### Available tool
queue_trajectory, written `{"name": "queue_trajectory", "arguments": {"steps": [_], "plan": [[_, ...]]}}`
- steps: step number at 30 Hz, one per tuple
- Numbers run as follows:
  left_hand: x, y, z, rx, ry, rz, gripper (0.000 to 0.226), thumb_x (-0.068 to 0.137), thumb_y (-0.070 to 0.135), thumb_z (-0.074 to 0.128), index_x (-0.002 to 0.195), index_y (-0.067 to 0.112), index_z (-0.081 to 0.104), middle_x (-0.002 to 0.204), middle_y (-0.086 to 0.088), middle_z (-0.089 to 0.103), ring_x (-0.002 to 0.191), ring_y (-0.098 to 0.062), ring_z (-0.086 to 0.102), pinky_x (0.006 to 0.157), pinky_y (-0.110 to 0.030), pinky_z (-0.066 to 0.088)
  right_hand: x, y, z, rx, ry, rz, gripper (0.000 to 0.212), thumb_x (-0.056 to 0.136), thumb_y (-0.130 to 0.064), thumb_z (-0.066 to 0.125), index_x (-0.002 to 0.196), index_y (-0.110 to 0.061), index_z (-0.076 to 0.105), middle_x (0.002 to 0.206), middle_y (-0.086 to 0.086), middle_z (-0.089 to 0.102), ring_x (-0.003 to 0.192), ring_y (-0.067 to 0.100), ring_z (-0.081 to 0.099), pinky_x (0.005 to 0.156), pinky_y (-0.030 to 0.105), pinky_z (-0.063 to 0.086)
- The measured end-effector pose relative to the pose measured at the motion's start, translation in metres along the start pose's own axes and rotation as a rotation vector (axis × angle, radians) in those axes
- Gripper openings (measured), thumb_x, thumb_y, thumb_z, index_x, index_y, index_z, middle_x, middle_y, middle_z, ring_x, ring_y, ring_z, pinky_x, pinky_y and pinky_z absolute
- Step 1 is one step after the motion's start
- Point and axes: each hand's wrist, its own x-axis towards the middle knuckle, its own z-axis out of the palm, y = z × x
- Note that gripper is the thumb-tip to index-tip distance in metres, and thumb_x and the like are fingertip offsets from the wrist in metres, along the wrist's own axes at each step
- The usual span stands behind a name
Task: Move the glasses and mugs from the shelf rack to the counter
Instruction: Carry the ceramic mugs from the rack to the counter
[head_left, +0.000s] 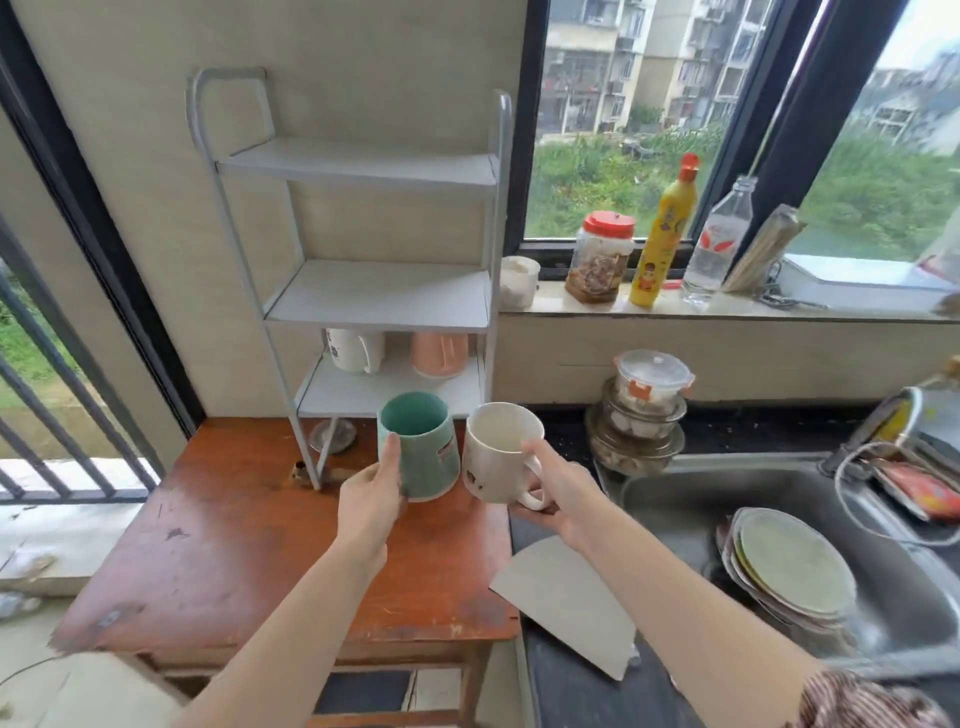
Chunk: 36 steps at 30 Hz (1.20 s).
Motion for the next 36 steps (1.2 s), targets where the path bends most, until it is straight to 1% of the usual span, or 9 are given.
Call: {"name": "queue_trajectory", "arguments": {"steps": [2,5,7,14,19,24,27,32,36], "plan": [[-0.024,-0.010,0.020,0.039,-0.062,0.003,0.052,0.087,0.056,0.051,0.113,0.012,0.064,0.099,0.000,0.061,0.095,-0.021,0.061,0.095,-0.043,0.051,-0.012,0.010,-0.033,0.032,0.029,0.000,0.046,0.081,-0.038,0.068,0.114,-0.007,0.060,0.102,0.013,0.061,0.091,0.026,0.064,0.068,0.037,0.061],[-0.058,-0.031,0.055,0.101,-0.151,0.003,0.033,0.091,0.051,0.049,0.083,0.021,0.060,0.089,0.001,0.061,0.089,-0.021,0.062,0.078,-0.036,0.054,-0.031,0.028,-0.089,0.054,0.095,-0.002,0.052,0.084,-0.044,0.067,0.120,-0.007,0.059,0.117,0.012,0.062,0.106,0.030,0.061,0.071,0.037,0.060],[-0.086,-0.045,0.080,0.165,-0.203,-0.013,0.029,0.091,0.049,0.050,0.081,0.023,0.058,0.081,0.004,0.061,0.083,-0.020,0.063,0.069,-0.032,0.053,-0.046,0.043,-0.130,0.082,0.128,-0.009,0.052,0.085,-0.048,0.066,0.117,-0.007,0.059,0.116,0.010,0.061,0.106,0.028,0.060,0.068,0.035,0.060],[-0.205,-0.115,0.181,0.248,-0.502,-0.121,0.028,0.094,0.047,0.047,0.094,0.021,0.058,0.106,-0.006,0.063,0.101,-0.029,0.064,0.097,-0.048,0.049,-0.123,0.100,-0.289,0.135,0.251,-0.055,0.053,0.088,-0.050,0.060,0.124,-0.012,0.058,0.123,0.008,0.063,0.113,0.022,0.058,0.074,0.035,0.058],[-0.298,-0.155,0.258,0.269,-0.622,-0.162,0.035,0.092,0.044,0.052,0.101,0.011,0.058,0.088,0.000,0.062,0.086,-0.023,0.064,0.077,-0.037,0.054,-0.194,0.146,-0.399,0.205,0.422,-0.043,0.054,0.090,-0.050,0.059,0.125,-0.009,0.059,0.129,0.006,0.060,0.108,0.024,0.059,0.083,0.039,0.058],[-0.397,-0.180,0.333,0.293,-0.761,-0.246,0.039,0.091,0.041,0.056,0.108,0.006,0.058,0.092,-0.004,0.061,0.085,-0.023,0.061,0.091,-0.042,0.052,-0.264,0.186,-0.495,0.269,0.611,-0.025,0.059,0.094,-0.051,0.051,0.134,-0.007,0.053,0.133,0.006,0.056,0.112,0.030,0.057,0.088,0.040,0.055],[-0.450,-0.195,0.377,0.362,-0.828,-0.243,0.048,0.090,0.041,0.059,0.117,0.001,0.058,0.102,-0.009,0.056,0.090,-0.027,0.059,0.085,-0.039,0.054,-0.300,0.208,-0.546,0.364,0.726,-0.024,0.060,0.095,-0.051,0.049,0.137,-0.008,0.050,0.139,0.005,0.052,0.113,0.032,0.055,0.086,0.039,0.054],[-0.532,-0.227,0.445,0.498,-0.972,-0.188,0.047,0.088,0.045,0.059,0.107,0.003,0.062,0.090,-0.010,0.059,0.087,-0.030,0.065,0.068,-0.032,0.053,-0.348,0.249,-0.625,0.550,0.906,-0.034,0.045,0.094,-0.048,0.051,0.122,-0.014,0.055,0.121,0.002,0.055,0.092,0.024,0.059,0.080,0.038,0.056],[-0.595,-0.258,0.500,0.600,-1.114,-0.132,0.036,0.088,0.044,0.059,0.086,0.008,0.063,0.073,-0.004,0.059,0.061,-0.019,0.057,0.049,-0.026,0.045,-0.381,0.277,-0.687,0.655,1.015,-0.019,0.029,0.094,-0.044,0.052,0.105,-0.017,0.056,0.099,-0.002,0.054,0.085,0.022,0.059,0.065,0.036,0.055]]}}
